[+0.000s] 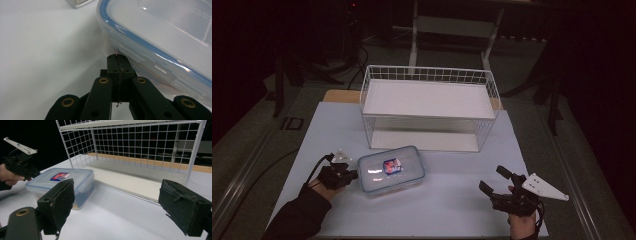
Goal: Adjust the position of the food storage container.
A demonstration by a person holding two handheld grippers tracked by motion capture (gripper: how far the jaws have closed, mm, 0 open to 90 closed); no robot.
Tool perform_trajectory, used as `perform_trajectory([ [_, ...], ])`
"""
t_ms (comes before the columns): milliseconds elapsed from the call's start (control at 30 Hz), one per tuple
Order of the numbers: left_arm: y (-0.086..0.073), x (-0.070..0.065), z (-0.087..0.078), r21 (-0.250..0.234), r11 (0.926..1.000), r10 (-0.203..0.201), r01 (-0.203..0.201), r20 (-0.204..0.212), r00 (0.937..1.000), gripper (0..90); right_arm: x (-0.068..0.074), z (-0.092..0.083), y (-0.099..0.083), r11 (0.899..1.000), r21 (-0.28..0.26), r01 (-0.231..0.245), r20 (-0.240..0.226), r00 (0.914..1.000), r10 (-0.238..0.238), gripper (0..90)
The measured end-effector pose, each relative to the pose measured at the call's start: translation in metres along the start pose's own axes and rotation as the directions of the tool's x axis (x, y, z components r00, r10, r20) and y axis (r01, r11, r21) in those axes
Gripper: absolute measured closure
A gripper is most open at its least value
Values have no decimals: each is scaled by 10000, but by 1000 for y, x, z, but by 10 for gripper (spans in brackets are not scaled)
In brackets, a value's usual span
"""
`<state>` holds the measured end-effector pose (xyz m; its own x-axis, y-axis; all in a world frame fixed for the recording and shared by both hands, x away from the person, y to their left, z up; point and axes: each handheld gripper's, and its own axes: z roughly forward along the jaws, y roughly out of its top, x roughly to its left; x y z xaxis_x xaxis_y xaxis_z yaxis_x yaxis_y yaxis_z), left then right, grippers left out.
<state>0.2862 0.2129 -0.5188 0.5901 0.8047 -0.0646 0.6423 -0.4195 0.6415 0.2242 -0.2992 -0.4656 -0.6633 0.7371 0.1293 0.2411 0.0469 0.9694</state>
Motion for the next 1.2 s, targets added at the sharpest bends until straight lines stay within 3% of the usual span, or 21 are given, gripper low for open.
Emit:
perform_trajectory([
  [167, 6, -2, 7, -27, 10000, 87, -87, 35, 10000, 898, 0, 0, 0, 10000, 0, 3, -23, 10000, -3, 132],
  [367, 2, -9, -7, -139, 9999, 35, -33, 143, 9999, 898, 0, 0, 0, 10000, -4, 25, -21, 10000, -25, 132],
  [500, 6, -11, -6, -138, 9998, 120, -119, 72, 9999, 898, 1, 1, 0, 10000, 52, 48, -50, 10000, -48, 132],
  [700, 20, -12, 6, -145, 9997, 172, -170, 98, 9998, 898, 1, 0, 0, 10000, 19, 55, -23, 10000, -55, 132],
  [1200, 58, -31, 42, -341, 9976, 621, -597, 737, 9953, 898, 2, -1, -1, 10000, 22, 85, -100, 9999, -85, 132],
])
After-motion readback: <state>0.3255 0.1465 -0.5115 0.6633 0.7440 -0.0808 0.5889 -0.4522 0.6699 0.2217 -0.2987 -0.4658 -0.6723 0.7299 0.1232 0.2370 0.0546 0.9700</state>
